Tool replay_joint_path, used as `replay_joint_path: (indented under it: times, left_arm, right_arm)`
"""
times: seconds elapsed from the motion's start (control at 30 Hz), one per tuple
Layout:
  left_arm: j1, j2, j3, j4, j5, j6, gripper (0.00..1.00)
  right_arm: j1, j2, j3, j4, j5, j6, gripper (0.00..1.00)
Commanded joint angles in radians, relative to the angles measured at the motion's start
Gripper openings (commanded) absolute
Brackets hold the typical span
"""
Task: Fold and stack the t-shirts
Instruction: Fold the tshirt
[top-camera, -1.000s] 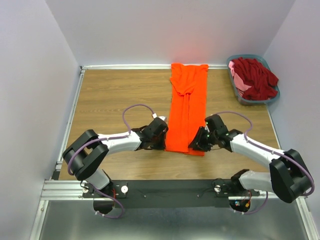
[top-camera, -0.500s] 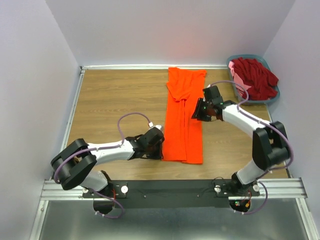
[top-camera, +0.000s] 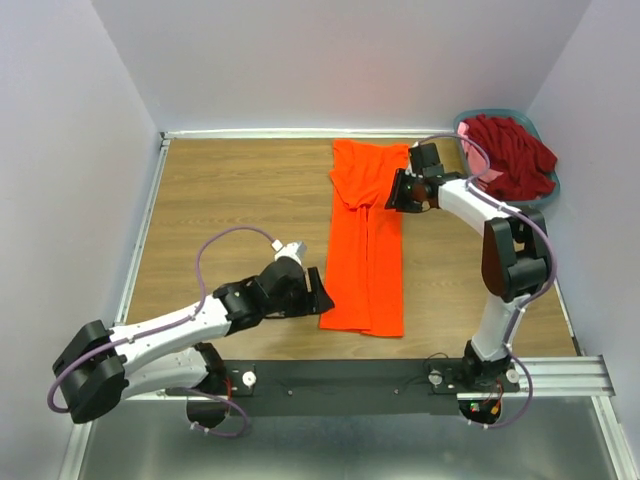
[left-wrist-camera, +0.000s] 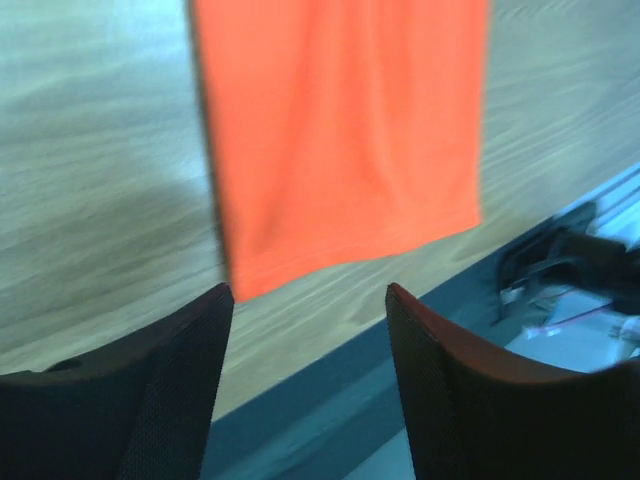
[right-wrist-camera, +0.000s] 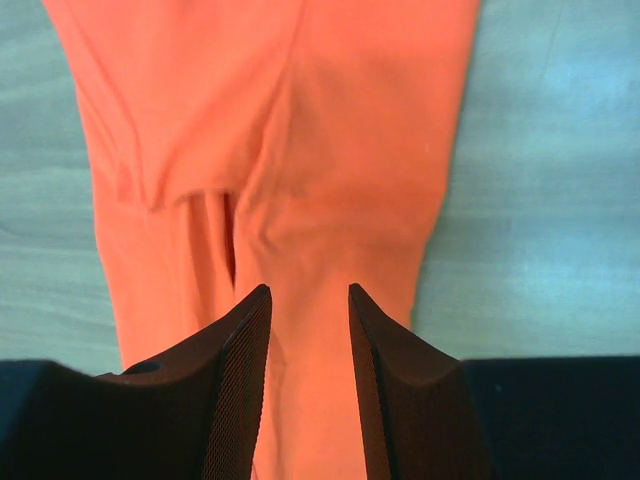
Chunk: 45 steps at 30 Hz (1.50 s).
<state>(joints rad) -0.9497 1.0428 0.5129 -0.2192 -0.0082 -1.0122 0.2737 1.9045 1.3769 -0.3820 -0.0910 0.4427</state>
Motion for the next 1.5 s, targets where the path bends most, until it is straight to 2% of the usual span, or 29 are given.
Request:
replay_joint_path:
  times: [0.0, 0.1, 0.23, 0.27, 0.3, 0.4, 0.53, 0.7, 0.9, 1.1, 1.23, 1.37, 1.47]
  left_arm:
    - [0.043, -0.004, 0.094, -0.017, -0.069, 0.032, 0.73]
    - [0.113, 0.151, 0.25, 0.006, -0.033, 0.133, 0.63]
    - [0.241, 0.354, 0.461, 0.063, 0.049, 0.248, 0.63]
    - [0.303, 0.402, 0.511, 0.066, 0.088, 0.26, 0.63]
    - [0.324, 0.502, 0.623, 0.069, 0.099, 0.294, 0.61]
    - [0.361, 0.705, 0.844, 0.037, 0.086, 0.348, 0.59]
    - [0.365, 0.905, 1.047, -0.008, 0.082, 0.377, 0.58]
    - [0.373, 1.072, 1.167, -0.026, 0.068, 0.363, 0.53]
    - [0.393, 1.164, 1.205, -0.003, 0.071, 0.33, 0.52]
    - [0.419, 1.275, 1.325, -0.026, 0.056, 0.336, 0.52]
    - [0.437, 1.365, 1.459, -0.054, 0.069, 0.368, 0.52]
    - [0.447, 1.39, 1.54, -0.078, 0.065, 0.405, 0.54]
    - [0.448, 1.314, 1.486, -0.082, 0.034, 0.419, 0.59]
  right_arm:
    - [0.002, -0.07, -0.112, -0.009, -0.042, -0.022, 0.45]
    - [0.002, -0.114, -0.188, -0.011, -0.055, -0.038, 0.45]
    - [0.001, -0.11, -0.164, -0.009, -0.029, -0.038, 0.45]
    - [-0.001, -0.093, -0.144, -0.009, -0.027, -0.041, 0.45]
    - [-0.008, -0.059, -0.119, -0.009, -0.029, -0.039, 0.44]
    - [-0.018, 0.01, -0.046, -0.011, -0.036, -0.038, 0.44]
    - [-0.018, 0.057, -0.015, -0.009, -0.056, -0.036, 0.44]
    - [-0.018, 0.106, 0.014, -0.009, -0.039, -0.062, 0.44]
    - [-0.019, 0.178, 0.063, -0.011, -0.018, -0.11, 0.44]
    - [-0.037, 0.267, 0.172, -0.011, 0.002, -0.136, 0.44]
    - [-0.059, 0.346, 0.264, -0.017, -0.004, -0.148, 0.44]
    - [-0.064, 0.303, 0.321, -0.046, -0.006, -0.148, 0.45]
    - [-0.064, 0.201, 0.262, -0.075, -0.024, -0.116, 0.45]
